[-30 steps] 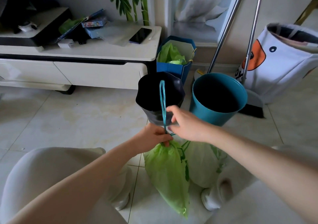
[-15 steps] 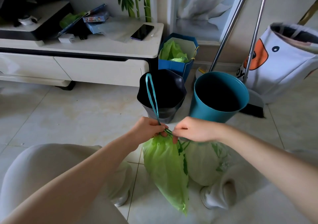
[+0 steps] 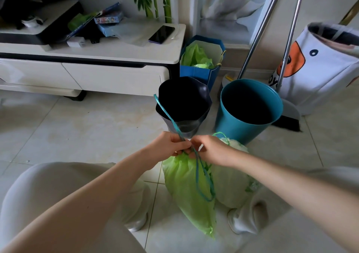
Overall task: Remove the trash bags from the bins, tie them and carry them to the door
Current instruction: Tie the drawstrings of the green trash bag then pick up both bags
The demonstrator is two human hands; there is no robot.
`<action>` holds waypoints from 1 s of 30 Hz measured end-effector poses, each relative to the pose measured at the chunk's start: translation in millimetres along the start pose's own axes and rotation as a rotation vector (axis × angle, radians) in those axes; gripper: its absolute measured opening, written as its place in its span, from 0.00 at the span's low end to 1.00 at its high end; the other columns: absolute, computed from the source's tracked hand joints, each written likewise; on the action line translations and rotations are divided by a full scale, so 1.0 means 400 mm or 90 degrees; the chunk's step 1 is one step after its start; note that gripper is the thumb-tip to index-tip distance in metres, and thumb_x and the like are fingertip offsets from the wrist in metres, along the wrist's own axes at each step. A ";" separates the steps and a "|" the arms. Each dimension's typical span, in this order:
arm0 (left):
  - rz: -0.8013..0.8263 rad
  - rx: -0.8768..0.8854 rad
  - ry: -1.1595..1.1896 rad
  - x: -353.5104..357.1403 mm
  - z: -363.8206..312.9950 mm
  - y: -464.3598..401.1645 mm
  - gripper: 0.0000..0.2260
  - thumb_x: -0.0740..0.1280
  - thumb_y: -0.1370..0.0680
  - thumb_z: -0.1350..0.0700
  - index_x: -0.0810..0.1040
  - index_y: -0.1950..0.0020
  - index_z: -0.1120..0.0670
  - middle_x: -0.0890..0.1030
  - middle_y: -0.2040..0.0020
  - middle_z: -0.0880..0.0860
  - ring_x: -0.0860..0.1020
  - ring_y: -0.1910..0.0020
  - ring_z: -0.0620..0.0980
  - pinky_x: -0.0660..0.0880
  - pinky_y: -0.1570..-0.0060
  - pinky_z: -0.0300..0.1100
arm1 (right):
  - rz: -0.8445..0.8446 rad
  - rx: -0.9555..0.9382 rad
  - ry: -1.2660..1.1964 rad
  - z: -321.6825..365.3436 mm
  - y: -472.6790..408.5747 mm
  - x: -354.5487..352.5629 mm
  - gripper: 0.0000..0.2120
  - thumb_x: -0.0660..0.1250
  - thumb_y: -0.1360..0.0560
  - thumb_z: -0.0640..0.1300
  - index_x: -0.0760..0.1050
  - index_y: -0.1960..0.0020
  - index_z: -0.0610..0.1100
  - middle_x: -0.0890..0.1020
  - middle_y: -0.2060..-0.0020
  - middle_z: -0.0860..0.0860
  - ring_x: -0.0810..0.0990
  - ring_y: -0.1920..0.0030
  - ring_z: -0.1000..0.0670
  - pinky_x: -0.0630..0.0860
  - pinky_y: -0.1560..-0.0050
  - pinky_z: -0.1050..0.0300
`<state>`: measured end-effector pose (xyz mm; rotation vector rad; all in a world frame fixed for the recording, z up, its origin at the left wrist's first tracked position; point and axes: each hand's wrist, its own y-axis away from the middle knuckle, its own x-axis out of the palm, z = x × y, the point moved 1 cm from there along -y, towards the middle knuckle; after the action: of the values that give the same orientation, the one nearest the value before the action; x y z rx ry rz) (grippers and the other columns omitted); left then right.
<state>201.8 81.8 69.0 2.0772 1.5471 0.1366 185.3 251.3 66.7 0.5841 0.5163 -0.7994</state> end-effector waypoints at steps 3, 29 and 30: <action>0.012 0.019 -0.015 -0.003 -0.001 0.000 0.05 0.69 0.24 0.56 0.84 0.56 0.55 0.84 0.59 0.52 0.76 0.58 0.49 0.75 0.52 0.46 | -0.016 0.008 0.022 -0.009 -0.006 -0.011 0.05 0.67 0.25 0.42 0.78 0.50 0.47 0.78 0.59 0.54 0.77 0.56 0.51 0.70 0.59 0.61; -0.088 0.253 -0.282 0.007 0.013 -0.021 0.05 0.73 0.30 0.65 0.84 0.58 0.56 0.81 0.64 0.45 0.79 0.64 0.39 0.78 0.59 0.37 | 0.057 0.121 -0.189 -0.019 -0.037 -0.007 0.04 0.67 0.26 0.38 0.78 0.57 0.46 0.80 0.62 0.48 0.77 0.63 0.52 0.74 0.64 0.62; -0.108 0.278 -0.325 0.009 0.013 -0.021 0.04 0.72 0.30 0.64 0.83 0.57 0.56 0.80 0.64 0.45 0.79 0.64 0.42 0.77 0.60 0.39 | 0.059 0.123 -0.186 -0.021 -0.038 -0.006 0.06 0.67 0.26 0.38 0.77 0.59 0.47 0.79 0.64 0.49 0.76 0.64 0.52 0.74 0.64 0.61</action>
<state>197.9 84.9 59.9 2.0497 1.5008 -0.7962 170.3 249.6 58.0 0.6503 0.1441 -0.8350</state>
